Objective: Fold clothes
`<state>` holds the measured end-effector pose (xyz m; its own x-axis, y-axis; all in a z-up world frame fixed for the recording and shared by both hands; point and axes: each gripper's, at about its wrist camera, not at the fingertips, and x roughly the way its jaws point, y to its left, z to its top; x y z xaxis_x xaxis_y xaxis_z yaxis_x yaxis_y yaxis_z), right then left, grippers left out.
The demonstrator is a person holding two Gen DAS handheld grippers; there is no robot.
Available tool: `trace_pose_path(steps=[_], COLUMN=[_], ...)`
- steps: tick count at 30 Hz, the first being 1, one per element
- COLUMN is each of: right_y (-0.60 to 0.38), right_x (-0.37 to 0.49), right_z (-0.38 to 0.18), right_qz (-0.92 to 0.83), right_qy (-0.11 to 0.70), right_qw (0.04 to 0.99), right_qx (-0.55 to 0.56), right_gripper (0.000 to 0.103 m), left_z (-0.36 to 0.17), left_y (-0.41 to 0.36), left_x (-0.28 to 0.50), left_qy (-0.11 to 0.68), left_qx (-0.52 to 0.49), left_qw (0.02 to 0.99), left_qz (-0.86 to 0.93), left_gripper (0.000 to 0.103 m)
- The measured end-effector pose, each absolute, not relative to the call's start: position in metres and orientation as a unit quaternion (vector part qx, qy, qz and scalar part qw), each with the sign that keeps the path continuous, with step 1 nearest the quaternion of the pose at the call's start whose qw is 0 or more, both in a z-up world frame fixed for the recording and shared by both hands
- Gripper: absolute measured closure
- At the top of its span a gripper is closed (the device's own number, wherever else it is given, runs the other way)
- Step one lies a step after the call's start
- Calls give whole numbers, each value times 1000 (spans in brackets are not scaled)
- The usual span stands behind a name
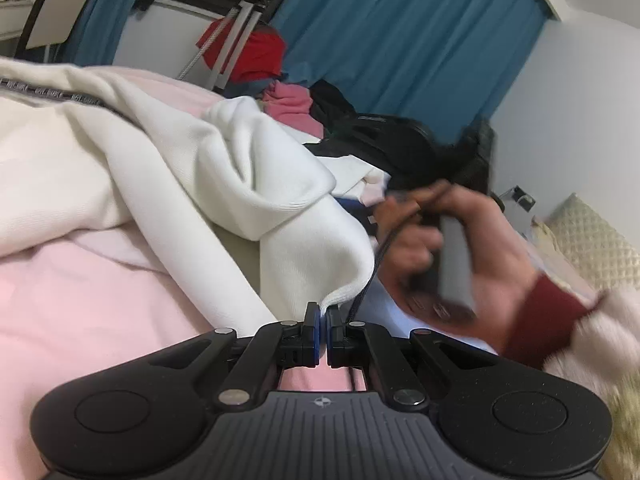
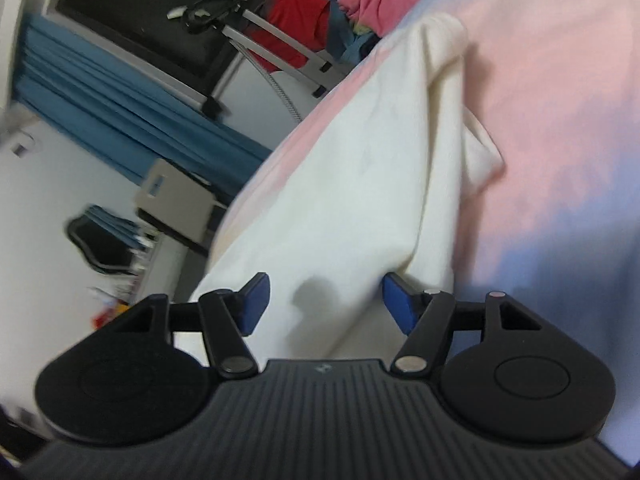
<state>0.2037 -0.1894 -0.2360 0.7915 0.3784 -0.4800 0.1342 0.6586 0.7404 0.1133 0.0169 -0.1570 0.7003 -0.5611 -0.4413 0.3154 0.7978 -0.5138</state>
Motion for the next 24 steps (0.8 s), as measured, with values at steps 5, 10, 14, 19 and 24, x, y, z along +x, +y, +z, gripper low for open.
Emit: trace_pose_path(steps=[5,10,14,19,24], right_y=[-161,-128,-117,-125,-161], right_x=[244,293,340,370,346], right_z=[-192,-116,-94,-121,-139], right_qz=[48,38,7,9,1], right_qy=[298,227,212,268,283], right_qw=[895,945,960,950,938], right_qx=[329,231,185,158,200], right_gripper=[94,96,95,88,24], left_z=[-157,-157,-164,-177,-182], left_y=[29,41,43,45,45], left_x=[121,130,137,143,147], left_qy=[291,281,282,302,310], left_qx=[-242,-280,-283,-287,-280], left_qw=[893,886,882,871,871], left_qz=[-242,-239,-251,-261,-258], left_gripper=[100,100,100,100,100])
